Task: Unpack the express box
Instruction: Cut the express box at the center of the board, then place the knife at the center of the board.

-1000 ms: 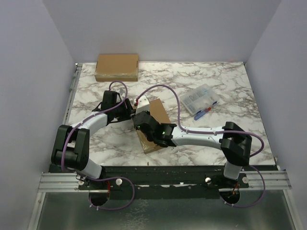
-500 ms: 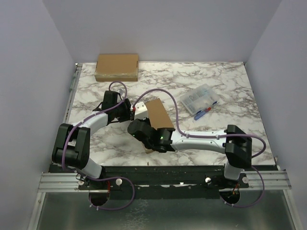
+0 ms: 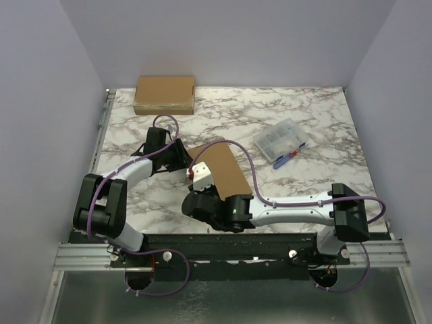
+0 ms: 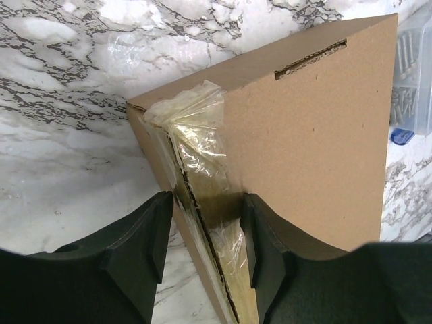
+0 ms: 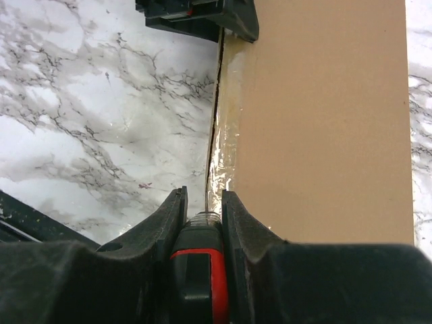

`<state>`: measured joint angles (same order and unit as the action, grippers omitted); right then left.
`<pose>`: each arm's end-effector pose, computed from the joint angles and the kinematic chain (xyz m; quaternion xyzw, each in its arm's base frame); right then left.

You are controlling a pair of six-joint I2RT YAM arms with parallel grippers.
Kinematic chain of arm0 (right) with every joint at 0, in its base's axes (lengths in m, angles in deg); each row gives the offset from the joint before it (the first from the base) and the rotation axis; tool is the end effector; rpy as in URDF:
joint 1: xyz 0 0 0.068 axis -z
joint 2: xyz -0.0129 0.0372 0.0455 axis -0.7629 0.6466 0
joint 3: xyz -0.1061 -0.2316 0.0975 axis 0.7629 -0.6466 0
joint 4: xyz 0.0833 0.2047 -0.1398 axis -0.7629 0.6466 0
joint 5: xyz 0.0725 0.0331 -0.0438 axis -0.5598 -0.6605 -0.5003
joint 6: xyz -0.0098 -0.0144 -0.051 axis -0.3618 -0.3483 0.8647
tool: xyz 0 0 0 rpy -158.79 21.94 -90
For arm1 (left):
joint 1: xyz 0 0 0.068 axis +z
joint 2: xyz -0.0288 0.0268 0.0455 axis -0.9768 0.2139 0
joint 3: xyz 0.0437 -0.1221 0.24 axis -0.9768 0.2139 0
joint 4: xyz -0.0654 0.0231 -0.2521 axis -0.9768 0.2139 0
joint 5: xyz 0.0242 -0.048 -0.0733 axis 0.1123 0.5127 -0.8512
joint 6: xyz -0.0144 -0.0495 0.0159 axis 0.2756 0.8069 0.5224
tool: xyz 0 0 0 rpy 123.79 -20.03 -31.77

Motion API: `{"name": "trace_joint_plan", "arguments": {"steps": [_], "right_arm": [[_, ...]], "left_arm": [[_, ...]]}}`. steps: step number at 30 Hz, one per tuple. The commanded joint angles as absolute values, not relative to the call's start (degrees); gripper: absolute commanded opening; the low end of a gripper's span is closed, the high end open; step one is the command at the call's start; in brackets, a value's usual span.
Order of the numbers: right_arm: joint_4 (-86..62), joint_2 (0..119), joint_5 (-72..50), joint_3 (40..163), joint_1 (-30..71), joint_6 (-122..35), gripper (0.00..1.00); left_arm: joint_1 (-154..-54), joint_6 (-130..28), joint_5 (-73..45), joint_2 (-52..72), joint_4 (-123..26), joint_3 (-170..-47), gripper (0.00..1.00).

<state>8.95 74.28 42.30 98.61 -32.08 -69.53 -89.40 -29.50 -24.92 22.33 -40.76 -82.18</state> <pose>0.0774 0.3596 0.2656 -0.2195 0.8362 0.1075 0.4910 0.2954 -0.0735 0.1784 -0.1131 0.9144 -0.2814 0.2680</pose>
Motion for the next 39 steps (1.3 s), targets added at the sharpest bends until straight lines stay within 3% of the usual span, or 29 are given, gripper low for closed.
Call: {"name": "trace_joint_plan", "arguments": {"steps": [1, 8, 19, 27, 30, 33, 36, 39], "right_arm": [[16.7, 72.8, 41.4, 97.5, -35.4, -74.1, 0.0], [14.7, 72.1, 47.2, 97.3, -36.5, -74.0, 0.0], [-2.4, 72.9, 53.8, 104.2, -34.1, -56.2, 0.0], [3.0, 65.4, 55.9, 101.8, -30.0, -57.1, 0.0], [10.7, 58.2, 46.8, 98.3, -20.2, -65.2, 0.0], [11.9, 45.8, 23.4, 89.7, -2.3, -74.0, 0.0], [8.8, 34.3, 5.1, 79.9, 15.9, -81.6, 0.0], [12.4, 30.4, -7.0, 74.4, 32.6, -89.5, 0.0]], "left_arm": [[-88.3, -32.1, -11.7, 25.5, -36.6, -81.8, 0.5], [-88.2, -32.5, -12.8, 25.3, -36.6, -81.8, 0.5], [-89.1, -33.6, -12.7, 24.0, -36.8, -81.0, 0.51], [-89.4, -35.9, -15.1, 22.3, -36.5, -82.5, 0.56], [-89.3, -38.3, -16.5, 20.3, -35.6, -84.5, 0.63], [-89.3, -38.4, -17.8, 17.2, -33.1, -86.9, 0.75], [-89.3, -37.8, -18.2, 13.8, -30.0, -89.4, 0.77], [-89.4, -35.8, -18.6, 10.3, -27.7, -89.5, 0.77]]}}
